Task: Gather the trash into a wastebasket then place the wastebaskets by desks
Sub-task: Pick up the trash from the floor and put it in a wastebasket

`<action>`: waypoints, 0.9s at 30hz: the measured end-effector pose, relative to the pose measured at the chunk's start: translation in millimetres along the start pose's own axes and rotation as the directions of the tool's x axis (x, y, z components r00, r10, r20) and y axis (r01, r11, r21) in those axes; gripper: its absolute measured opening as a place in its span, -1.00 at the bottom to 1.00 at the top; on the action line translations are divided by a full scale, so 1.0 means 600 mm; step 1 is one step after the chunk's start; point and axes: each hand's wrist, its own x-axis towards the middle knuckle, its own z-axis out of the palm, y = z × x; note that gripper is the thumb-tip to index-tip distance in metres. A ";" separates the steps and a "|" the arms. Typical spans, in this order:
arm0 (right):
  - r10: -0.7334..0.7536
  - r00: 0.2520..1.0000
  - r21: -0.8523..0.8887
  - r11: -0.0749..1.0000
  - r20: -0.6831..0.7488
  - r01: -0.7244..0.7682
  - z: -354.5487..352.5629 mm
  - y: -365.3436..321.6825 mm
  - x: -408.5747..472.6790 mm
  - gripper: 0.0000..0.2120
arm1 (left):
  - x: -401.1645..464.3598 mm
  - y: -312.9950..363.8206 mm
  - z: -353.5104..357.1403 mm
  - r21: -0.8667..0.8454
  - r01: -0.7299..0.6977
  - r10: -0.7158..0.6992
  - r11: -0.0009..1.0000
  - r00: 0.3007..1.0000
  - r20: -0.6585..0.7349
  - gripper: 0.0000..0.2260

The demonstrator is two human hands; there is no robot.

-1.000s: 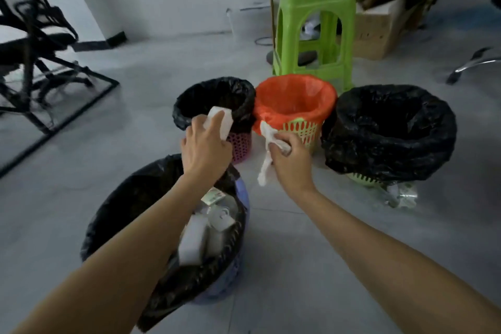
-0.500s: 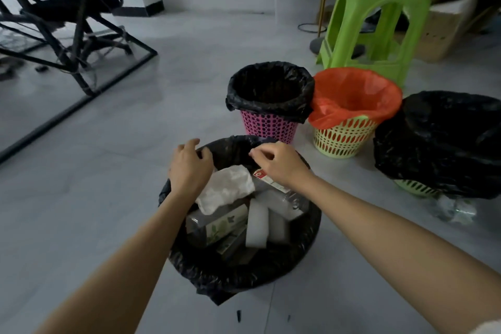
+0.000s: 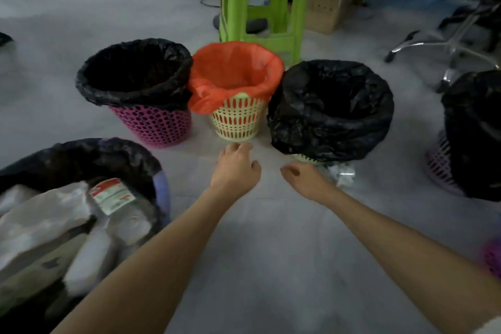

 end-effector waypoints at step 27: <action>0.398 0.889 0.331 0.890 -0.225 -0.314 -0.031 0.419 0.048 -0.70 | 0.162 0.159 0.461 0.375 -0.029 -0.080 0.927 0.959 0.272 -0.55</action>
